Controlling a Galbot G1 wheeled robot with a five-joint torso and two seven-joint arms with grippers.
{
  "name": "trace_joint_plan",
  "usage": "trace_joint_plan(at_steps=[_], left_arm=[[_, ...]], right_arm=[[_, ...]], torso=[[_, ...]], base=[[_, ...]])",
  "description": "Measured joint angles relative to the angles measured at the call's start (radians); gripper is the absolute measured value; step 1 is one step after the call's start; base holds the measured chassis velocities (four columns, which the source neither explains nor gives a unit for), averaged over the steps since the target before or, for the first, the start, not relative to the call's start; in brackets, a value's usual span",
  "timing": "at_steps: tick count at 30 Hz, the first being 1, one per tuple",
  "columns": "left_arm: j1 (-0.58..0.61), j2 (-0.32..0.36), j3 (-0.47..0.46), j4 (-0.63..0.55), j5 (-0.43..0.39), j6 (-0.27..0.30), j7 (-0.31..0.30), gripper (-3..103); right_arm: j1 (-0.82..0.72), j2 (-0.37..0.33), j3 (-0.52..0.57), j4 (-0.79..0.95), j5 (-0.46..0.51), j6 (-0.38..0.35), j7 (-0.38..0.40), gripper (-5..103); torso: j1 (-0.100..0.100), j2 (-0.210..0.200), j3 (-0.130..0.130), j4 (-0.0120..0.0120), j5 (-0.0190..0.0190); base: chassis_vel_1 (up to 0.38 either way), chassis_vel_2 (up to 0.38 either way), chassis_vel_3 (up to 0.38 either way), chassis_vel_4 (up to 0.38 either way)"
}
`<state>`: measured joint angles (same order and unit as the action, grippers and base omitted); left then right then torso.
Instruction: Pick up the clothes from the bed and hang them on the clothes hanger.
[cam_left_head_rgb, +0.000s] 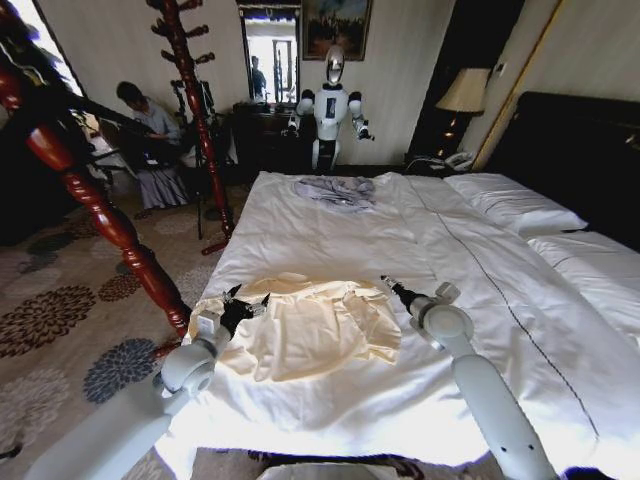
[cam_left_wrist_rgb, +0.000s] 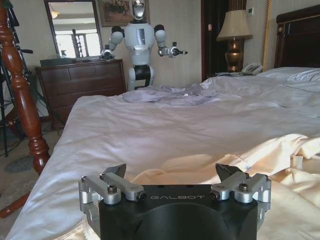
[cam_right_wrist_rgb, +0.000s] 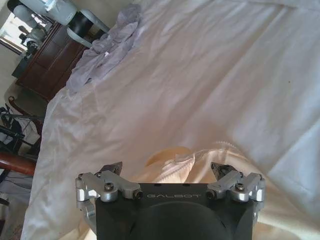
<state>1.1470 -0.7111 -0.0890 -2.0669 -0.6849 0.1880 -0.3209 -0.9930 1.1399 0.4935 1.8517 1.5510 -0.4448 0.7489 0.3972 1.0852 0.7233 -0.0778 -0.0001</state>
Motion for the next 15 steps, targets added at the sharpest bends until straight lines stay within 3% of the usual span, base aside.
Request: trace_joint_plan(at_steps=[2,9,12,13,15], left_arm=[[0.016,0.003,0.0,-0.015,0.008,0.0,0.0,100],[0.004,0.013,0.001,-0.022,0.003,0.001,-0.007,100],[-0.003,0.015,0.002,-0.024,-0.002,0.002,-0.011,100],[-0.005,0.016,0.003,-0.027,-0.017,0.004,-0.019,100],[-0.013,0.017,0.004,-0.026,-0.023,0.005,-0.021,100]], right_arm=[[0.01,0.045,0.01,-0.033,0.021,-0.007,0.003,100],[0.037,0.102,0.025,-0.087,0.022,-0.008,-0.015,103],[0.057,0.121,0.044,-0.129,-0.004,-0.008,-0.037,95],[0.076,0.132,0.073,-0.175,-0.015,-0.015,-0.056,79],[0.081,0.132,0.075,-0.188,-0.02,-0.018,-0.062,77]], torso=[[0.0,0.0,0.0,0.0,0.0002],[0.0,0.0,0.0,-0.0001,0.0002],[0.0,0.0,0.0,0.0,0.0001],[0.0,0.0,0.0,-0.0002,0.0002],[0.0,0.0,0.0,-0.0001,0.0001]], base=[[0.0,0.0,0.0,0.0],[0.0,0.0,0.0,0.0],[0.0,0.0,0.0,0.0],[0.0,0.0,0.0,0.0],[0.0,0.0,0.0,0.0]])
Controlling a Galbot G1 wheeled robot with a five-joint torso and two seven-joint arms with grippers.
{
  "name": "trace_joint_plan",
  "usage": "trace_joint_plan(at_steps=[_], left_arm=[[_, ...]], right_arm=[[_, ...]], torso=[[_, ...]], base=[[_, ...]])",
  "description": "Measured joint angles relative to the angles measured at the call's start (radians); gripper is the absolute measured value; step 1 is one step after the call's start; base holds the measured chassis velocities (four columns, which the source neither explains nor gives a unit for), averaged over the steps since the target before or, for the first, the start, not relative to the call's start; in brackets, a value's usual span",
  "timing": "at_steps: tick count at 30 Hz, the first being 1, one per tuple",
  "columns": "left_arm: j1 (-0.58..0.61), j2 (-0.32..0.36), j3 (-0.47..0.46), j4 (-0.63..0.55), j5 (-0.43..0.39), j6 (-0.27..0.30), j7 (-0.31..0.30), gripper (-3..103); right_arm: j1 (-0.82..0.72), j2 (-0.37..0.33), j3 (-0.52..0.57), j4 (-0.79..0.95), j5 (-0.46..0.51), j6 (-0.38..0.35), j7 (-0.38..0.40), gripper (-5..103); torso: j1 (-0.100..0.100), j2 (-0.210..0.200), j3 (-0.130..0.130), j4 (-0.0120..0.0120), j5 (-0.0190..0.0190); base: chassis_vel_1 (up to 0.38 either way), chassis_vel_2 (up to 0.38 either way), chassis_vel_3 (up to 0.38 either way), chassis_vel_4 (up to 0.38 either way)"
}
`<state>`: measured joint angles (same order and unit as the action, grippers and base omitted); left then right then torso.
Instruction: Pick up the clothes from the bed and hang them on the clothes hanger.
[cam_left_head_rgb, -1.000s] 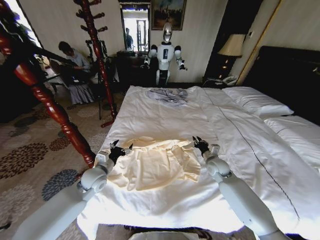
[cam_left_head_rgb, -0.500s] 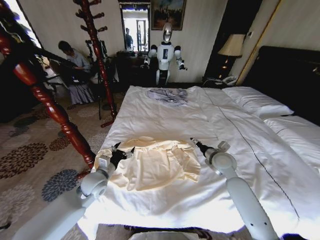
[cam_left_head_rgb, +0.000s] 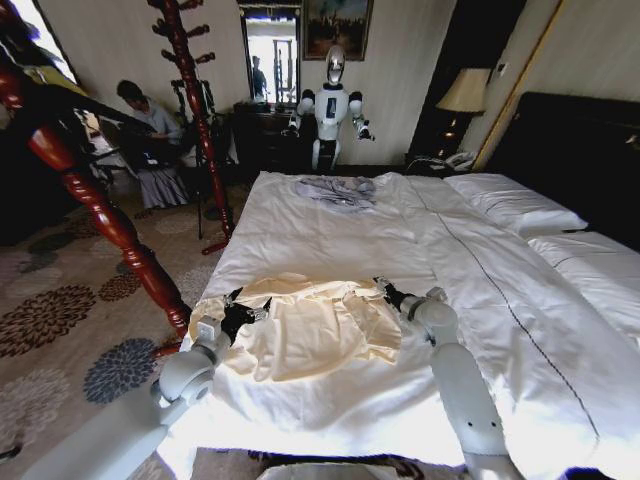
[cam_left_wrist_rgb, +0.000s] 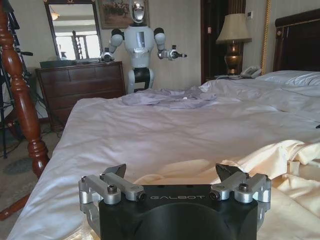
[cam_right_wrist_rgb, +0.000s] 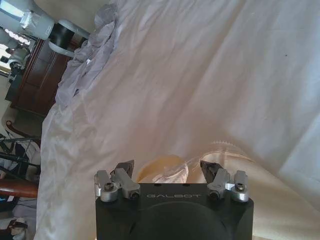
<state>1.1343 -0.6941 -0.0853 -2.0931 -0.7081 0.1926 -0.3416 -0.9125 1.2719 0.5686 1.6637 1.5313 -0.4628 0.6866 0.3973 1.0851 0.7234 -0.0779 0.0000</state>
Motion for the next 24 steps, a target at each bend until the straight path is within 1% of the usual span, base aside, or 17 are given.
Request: trace_joint_plan(at_steps=[7,10,11,13,14,16,17,19,20,21,22,24], left_arm=[[-0.032,-0.005,-0.005,0.013,-0.004,-0.001,0.0,100],[-0.034,0.0,-0.008,0.013,-0.008,-0.002,0.001,100],[-0.034,0.0,-0.008,0.013,-0.008,-0.002,0.001,100],[-0.034,0.0,-0.009,0.013,-0.011,-0.002,0.001,100],[-0.033,-0.001,-0.009,0.013,-0.011,-0.002,0.001,100],[-0.033,-0.001,-0.008,0.013,-0.011,-0.002,0.001,100],[-0.033,-0.001,-0.008,0.013,-0.011,-0.002,0.001,100],[-0.032,-0.001,-0.008,0.013,-0.012,-0.002,0.001,100],[-0.032,0.0,-0.008,0.013,-0.013,-0.002,0.001,100],[-0.032,0.0,-0.008,0.013,-0.013,-0.002,0.001,100],[-0.032,0.0,-0.008,0.013,-0.013,-0.002,0.001,100],[-0.032,0.001,-0.007,0.012,-0.015,-0.002,0.001,100]], right_arm=[[0.002,0.012,-0.002,-0.014,-0.014,0.0,-0.009,75],[-0.002,0.021,-0.004,-0.013,-0.016,0.0,-0.009,69],[-0.002,0.021,-0.004,-0.013,-0.016,0.0,-0.009,69],[0.0,0.024,-0.004,-0.015,-0.017,0.002,-0.009,58],[0.002,0.024,-0.004,-0.016,-0.017,0.003,-0.009,58],[0.005,0.024,-0.004,-0.016,-0.015,0.004,-0.009,47],[0.005,0.024,-0.004,-0.016,-0.015,0.004,-0.009,47],[0.009,0.021,-0.004,-0.016,-0.011,0.004,-0.01,37],[0.01,0.021,-0.005,-0.016,-0.01,0.005,-0.01,37],[0.011,0.021,-0.005,-0.018,-0.01,0.005,-0.01,32],[0.011,0.021,-0.005,-0.018,-0.01,0.005,-0.01,32],[0.016,0.022,-0.005,-0.032,-0.011,0.005,-0.014,20]], torso=[[0.0,0.0,0.0,-0.0001,0.0001],[0.0,0.0,0.0,0.0001,0.0001],[0.0,0.0,0.0,0.0001,0.0001],[0.0,0.0,0.0,-0.0001,0.0001],[0.0,0.0,0.0,0.0,0.0001],[0.0,0.0,0.0,0.0,0.0001],[0.0,0.0,0.0,0.0,0.0001],[0.0,0.0,0.0,0.0,0.0],[0.0,0.0,0.0,0.0,0.0],[0.0,0.0,0.0,0.0,0.0],[0.0,0.0,0.0,0.0,0.0],[0.0,0.0,0.0,-0.0001,0.0]], base=[[0.0,0.0,0.0,0.0],[0.0,0.0,0.0,0.0],[0.0,0.0,0.0,0.0],[0.0,0.0,0.0,0.0],[0.0,0.0,0.0,0.0],[0.0,0.0,0.0,0.0],[0.0,0.0,0.0,0.0],[0.0,0.0,0.0,0.0],[0.0,0.0,0.0,0.0],[0.0,0.0,0.0,0.0],[0.0,0.0,0.0,0.0],[0.0,0.0,0.0,0.0]])
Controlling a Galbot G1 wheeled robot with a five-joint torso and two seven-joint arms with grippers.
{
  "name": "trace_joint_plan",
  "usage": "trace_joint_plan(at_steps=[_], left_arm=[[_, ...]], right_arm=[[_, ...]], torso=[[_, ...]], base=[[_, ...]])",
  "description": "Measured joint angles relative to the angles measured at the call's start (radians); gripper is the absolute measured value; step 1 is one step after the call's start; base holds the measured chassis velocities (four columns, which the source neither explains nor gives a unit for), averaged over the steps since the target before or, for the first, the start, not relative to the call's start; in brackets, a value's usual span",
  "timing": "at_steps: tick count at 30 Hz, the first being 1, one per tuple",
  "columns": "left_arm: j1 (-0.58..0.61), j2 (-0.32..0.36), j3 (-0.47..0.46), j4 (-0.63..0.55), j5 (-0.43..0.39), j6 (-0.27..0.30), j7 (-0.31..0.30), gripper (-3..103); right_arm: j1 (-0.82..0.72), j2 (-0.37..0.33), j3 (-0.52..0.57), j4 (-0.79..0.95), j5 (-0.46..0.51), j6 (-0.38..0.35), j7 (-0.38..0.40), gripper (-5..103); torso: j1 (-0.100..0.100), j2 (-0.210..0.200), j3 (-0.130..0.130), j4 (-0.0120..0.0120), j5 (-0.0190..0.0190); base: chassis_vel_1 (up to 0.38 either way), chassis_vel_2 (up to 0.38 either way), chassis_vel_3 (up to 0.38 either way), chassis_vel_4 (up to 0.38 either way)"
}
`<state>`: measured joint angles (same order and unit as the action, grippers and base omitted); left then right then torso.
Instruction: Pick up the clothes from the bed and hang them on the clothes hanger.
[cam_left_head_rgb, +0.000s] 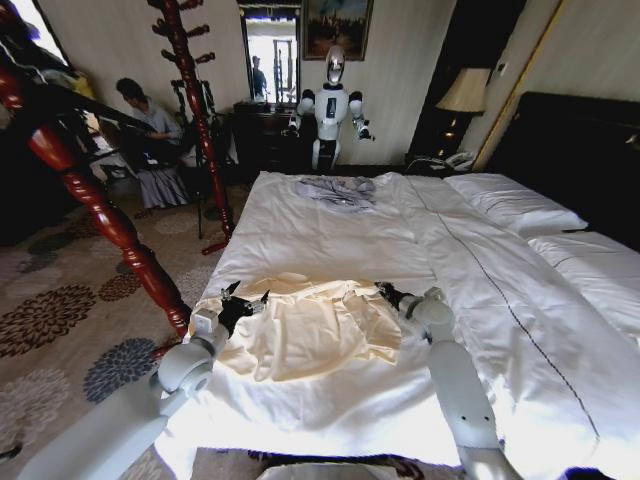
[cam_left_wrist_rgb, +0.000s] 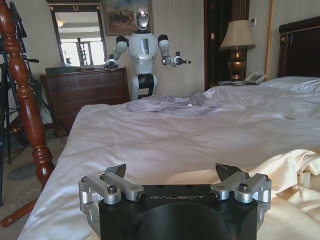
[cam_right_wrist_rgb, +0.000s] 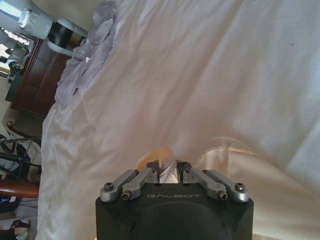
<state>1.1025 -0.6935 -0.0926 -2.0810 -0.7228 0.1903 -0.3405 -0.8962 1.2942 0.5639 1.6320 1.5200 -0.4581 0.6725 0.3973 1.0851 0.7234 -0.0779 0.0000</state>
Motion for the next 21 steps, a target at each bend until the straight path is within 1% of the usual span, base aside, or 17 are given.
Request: trace_joint_plan(at_steps=[2,4,5,6,9,12,13,15,18,19,20,21], left_arm=[[0.0,0.001,0.001,0.0,-0.001,0.0,0.0,100],[0.0,0.001,0.001,0.0,-0.001,0.0,0.0,100],[0.0,0.001,0.002,0.0,-0.001,0.0,0.0,100],[0.0,0.002,0.002,-0.002,-0.002,0.0,-0.001,100],[0.002,0.007,-0.002,-0.008,-0.005,0.0,-0.002,100],[0.004,0.008,-0.009,-0.015,-0.007,0.0,-0.002,100],[0.004,0.008,-0.009,-0.015,-0.007,0.0,-0.002,100],[0.003,0.006,-0.011,-0.023,-0.01,0.0,-0.003,100],[0.002,-0.002,-0.011,-0.035,-0.011,0.0,-0.005,100],[0.002,-0.002,-0.011,-0.035,-0.011,0.0,-0.005,100],[0.007,-0.006,-0.01,-0.041,-0.01,0.0,-0.005,100],[0.01,-0.008,-0.011,-0.043,-0.007,0.0,-0.005,100]], right_arm=[[0.007,0.004,0.0,-0.02,-0.007,0.0,-0.006,10],[0.01,0.005,-0.001,-0.026,-0.009,0.0,-0.008,10],[0.012,0.007,-0.001,-0.029,-0.01,0.0,-0.009,4],[0.014,0.007,-0.001,-0.029,-0.01,0.0,-0.01,2],[0.015,0.004,-0.002,-0.013,-0.01,0.0,-0.009,1],[0.007,-0.019,-0.019,0.017,-0.055,0.0,-0.035,0],[0.007,-0.019,-0.019,0.017,-0.055,0.0,-0.035,0],[-0.002,-0.055,-0.048,0.049,-0.11,0.001,-0.081,0],[-0.005,-0.129,-0.113,0.102,-0.196,0.016,-0.15,0],[-0.005,-0.129,-0.113,0.102,-0.196,0.016,-0.15,0],[0.003,-0.17,-0.16,0.121,-0.269,0.035,-0.197,0],[0.013,-0.196,-0.191,0.128,-0.326,0.049,-0.233,0]], torso=[[0.0,0.0,0.0,0.0001,0.0],[0.0,0.0,0.0,0.0,0.0001],[0.0,0.0,0.0,0.0001,0.0001],[0.0,0.0,0.0,0.0001,0.0],[0.0,0.0,0.0,0.0001,0.0002],[0.0,0.0,0.0,0.0001,0.0001],[0.0,0.0,0.0,0.0001,0.0001],[0.0,0.0,0.0,-0.0001,0.0001],[0.0,0.0,0.0,-0.0001,0.0001],[0.0,0.0,0.0,-0.0001,0.0001],[0.0,0.0,0.0,-0.0002,0.0001],[0.0,0.0,0.0,0.0,0.0002]], base=[[0.0,0.0,0.0,0.0],[0.0,0.0,0.0,0.0],[0.0,0.0,0.0,0.0],[0.0,0.0,0.0,0.0],[0.0,0.0,0.0,0.0],[0.0,0.0,0.0,0.0],[0.0,0.0,0.0,0.0],[0.0,0.0,0.0,0.0],[0.0,0.0,0.0,0.0],[0.0,0.0,0.0,0.0],[0.0,0.0,0.0,0.0],[0.0,0.0,0.0,0.0]])
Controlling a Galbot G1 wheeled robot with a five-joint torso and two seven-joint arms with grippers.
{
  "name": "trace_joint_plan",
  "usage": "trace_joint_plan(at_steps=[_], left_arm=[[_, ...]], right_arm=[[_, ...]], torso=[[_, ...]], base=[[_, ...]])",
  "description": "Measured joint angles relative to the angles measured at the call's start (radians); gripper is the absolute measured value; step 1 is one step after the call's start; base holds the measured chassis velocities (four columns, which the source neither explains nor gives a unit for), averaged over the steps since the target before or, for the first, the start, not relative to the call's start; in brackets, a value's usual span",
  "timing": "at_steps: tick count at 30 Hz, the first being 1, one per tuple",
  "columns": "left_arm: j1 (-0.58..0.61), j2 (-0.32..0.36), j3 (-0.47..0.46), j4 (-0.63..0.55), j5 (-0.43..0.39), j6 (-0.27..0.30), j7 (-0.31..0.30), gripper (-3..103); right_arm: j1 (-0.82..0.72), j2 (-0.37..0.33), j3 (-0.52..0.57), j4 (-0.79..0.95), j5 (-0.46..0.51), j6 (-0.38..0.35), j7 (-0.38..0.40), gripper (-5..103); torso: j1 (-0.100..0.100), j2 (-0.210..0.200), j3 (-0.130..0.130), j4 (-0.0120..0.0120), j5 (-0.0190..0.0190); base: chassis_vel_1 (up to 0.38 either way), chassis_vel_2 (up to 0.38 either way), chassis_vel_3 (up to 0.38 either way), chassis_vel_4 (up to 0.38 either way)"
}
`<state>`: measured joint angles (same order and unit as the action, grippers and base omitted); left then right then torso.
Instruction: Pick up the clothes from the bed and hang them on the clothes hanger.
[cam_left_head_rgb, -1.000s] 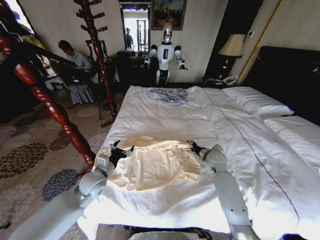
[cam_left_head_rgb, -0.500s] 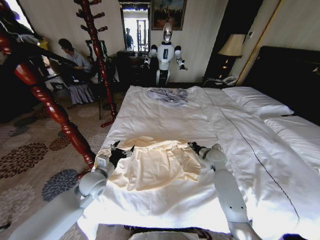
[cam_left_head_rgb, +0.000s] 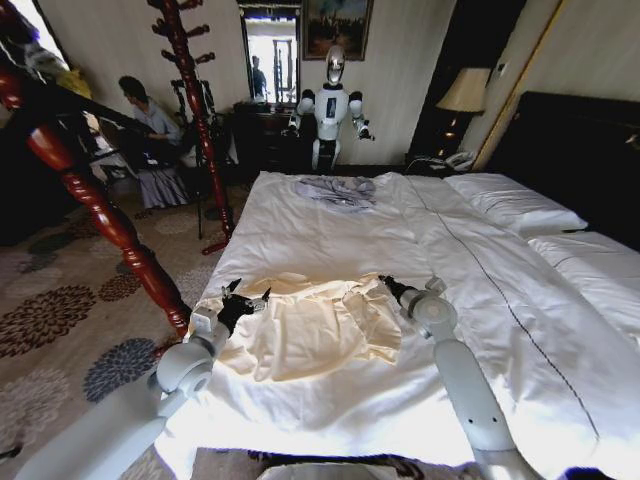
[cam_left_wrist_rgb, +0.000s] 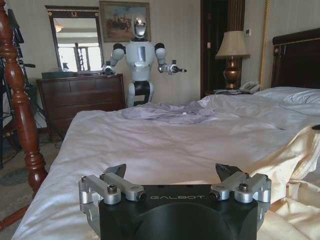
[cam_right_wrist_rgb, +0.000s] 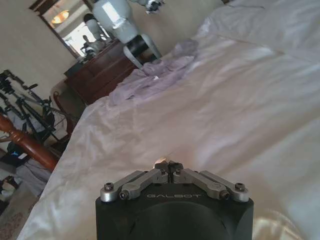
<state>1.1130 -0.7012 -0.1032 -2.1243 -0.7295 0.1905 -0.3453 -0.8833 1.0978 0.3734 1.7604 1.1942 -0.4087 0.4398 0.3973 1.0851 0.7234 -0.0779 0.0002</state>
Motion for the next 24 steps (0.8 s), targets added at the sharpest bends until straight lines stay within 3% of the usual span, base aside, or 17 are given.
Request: trace_joint_plan(at_steps=[1,7,17,24], left_arm=[[0.004,-0.001,-0.003,-0.003,0.003,0.0,0.0,100],[0.02,0.005,-0.033,-0.025,0.011,0.001,-0.001,100],[0.001,0.019,-0.078,-0.087,-0.002,0.019,-0.03,100],[-0.096,0.036,-0.093,-0.136,-0.086,0.049,-0.084,100]], right_arm=[[0.015,-0.027,-0.032,0.006,-0.063,0.016,-0.04,0],[0.097,-0.122,-0.148,0.045,-0.23,0.085,-0.164,0],[0.101,-0.157,-0.195,0.065,-0.278,0.098,-0.175,0],[0.092,-0.155,-0.195,0.074,-0.276,0.098,-0.146,0]], torso=[[0.0,0.0,0.0,0.0001,-0.0002],[0.0,0.0,0.0,0.0002,-0.0002],[0.0,0.0,0.0,-0.0002,0.0],[0.0,0.0,0.0,0.0001,-0.0001]], base=[[0.0,0.0,0.0,0.0],[0.0,0.0,0.0,0.0],[0.0,0.0,0.0,0.0],[0.0,0.0,0.0,0.0]])
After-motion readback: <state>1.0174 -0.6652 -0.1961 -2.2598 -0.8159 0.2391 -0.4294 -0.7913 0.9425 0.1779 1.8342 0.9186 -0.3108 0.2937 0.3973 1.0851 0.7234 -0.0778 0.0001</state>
